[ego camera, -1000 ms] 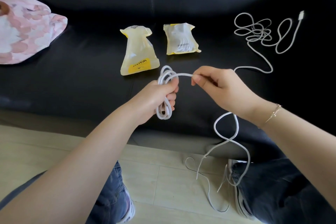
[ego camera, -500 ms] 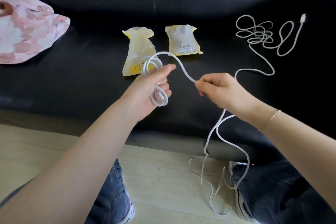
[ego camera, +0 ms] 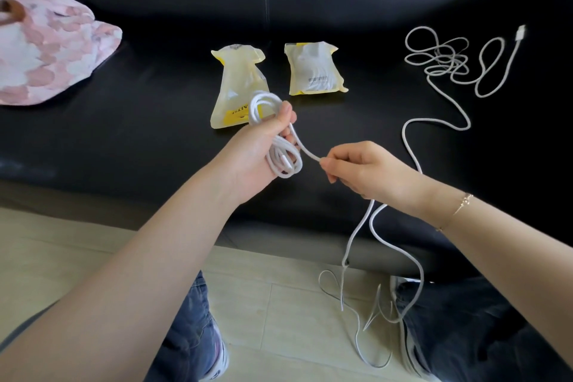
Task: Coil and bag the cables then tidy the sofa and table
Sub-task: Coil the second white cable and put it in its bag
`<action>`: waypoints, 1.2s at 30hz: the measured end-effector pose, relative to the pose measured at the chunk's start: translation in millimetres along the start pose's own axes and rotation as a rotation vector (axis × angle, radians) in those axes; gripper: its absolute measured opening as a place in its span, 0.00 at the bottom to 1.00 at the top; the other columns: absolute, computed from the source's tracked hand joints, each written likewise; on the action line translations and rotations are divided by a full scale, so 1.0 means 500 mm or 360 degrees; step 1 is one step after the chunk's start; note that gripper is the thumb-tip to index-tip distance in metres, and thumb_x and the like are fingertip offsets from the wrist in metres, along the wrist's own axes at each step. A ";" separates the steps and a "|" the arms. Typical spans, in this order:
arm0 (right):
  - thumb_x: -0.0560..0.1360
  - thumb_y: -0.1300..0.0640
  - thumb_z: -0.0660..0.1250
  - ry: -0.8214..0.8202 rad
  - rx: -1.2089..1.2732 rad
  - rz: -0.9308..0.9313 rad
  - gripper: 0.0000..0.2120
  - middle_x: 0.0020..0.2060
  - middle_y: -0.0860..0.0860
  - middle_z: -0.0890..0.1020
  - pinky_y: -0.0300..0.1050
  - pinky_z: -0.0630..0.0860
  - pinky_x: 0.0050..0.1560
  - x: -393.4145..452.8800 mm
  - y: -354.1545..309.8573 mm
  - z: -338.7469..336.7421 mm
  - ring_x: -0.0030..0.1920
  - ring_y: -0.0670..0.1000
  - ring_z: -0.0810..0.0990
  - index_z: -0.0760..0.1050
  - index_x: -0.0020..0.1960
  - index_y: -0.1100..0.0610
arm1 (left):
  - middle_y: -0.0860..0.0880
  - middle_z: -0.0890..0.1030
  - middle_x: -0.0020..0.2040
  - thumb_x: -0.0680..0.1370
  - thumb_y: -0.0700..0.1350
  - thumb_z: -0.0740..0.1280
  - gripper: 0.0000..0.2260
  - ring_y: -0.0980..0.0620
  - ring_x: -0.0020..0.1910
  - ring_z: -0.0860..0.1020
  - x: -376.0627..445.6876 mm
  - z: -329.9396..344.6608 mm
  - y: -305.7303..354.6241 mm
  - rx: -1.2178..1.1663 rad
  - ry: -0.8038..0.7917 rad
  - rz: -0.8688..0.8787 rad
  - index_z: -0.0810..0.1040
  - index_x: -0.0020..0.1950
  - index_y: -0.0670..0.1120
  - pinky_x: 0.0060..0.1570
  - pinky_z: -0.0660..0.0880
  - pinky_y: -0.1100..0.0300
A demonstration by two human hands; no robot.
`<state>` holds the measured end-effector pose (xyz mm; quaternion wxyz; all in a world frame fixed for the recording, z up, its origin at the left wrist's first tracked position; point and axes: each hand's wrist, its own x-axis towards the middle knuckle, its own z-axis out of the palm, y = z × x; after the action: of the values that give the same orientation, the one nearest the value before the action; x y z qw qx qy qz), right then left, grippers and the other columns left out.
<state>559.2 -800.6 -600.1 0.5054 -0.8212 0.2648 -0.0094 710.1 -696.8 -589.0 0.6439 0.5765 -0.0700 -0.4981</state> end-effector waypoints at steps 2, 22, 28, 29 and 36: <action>0.80 0.49 0.62 -0.0009 0.0032 0.0004 0.17 0.23 0.45 0.64 0.40 0.60 0.28 0.002 0.003 -0.001 0.26 0.47 0.61 0.74 0.35 0.54 | 0.50 0.74 0.39 0.80 0.49 0.65 0.09 0.58 0.33 0.76 0.002 0.001 0.001 -0.0202 0.0069 -0.0127 0.79 0.48 0.44 0.40 0.75 0.62; 0.81 0.58 0.61 -0.0308 0.0083 0.0280 0.14 0.25 0.51 0.64 0.40 0.62 0.25 -0.062 0.007 -0.069 0.25 0.48 0.61 0.75 0.37 0.61 | 0.54 0.78 0.46 0.81 0.52 0.65 0.08 0.57 0.46 0.75 -0.016 -0.035 0.012 0.0999 0.0233 0.0347 0.78 0.47 0.49 0.46 0.70 0.61; 0.80 0.58 0.62 -0.0010 -0.0106 -0.0032 0.12 0.23 0.44 0.66 0.36 0.60 0.27 -0.108 0.000 -0.009 0.26 0.46 0.61 0.77 0.39 0.56 | 0.50 0.85 0.50 0.82 0.49 0.62 0.11 0.54 0.52 0.82 -0.065 -0.050 -0.014 0.1240 -0.0050 0.0216 0.82 0.52 0.46 0.60 0.75 0.54; 0.80 0.58 0.62 0.0001 -0.0122 -0.0098 0.12 0.23 0.44 0.66 0.34 0.60 0.27 -0.108 -0.003 0.002 0.26 0.45 0.61 0.78 0.40 0.55 | 0.49 0.85 0.51 0.83 0.48 0.62 0.11 0.53 0.52 0.83 -0.073 -0.049 -0.022 0.1160 -0.0057 0.0181 0.80 0.57 0.44 0.61 0.76 0.53; 0.80 0.60 0.62 0.0241 -0.0118 -0.0331 0.10 0.25 0.44 0.69 0.32 0.62 0.29 -0.085 -0.003 0.041 0.26 0.44 0.64 0.77 0.41 0.56 | 0.47 0.87 0.46 0.82 0.45 0.64 0.10 0.50 0.45 0.85 -0.106 -0.029 -0.074 0.0861 -0.0043 -0.0068 0.78 0.58 0.40 0.46 0.81 0.61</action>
<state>529.0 -764.6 -598.2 0.4495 -0.8593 0.2159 -0.1138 672.9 -642.9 -598.4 0.4547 0.7223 -0.1970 -0.4824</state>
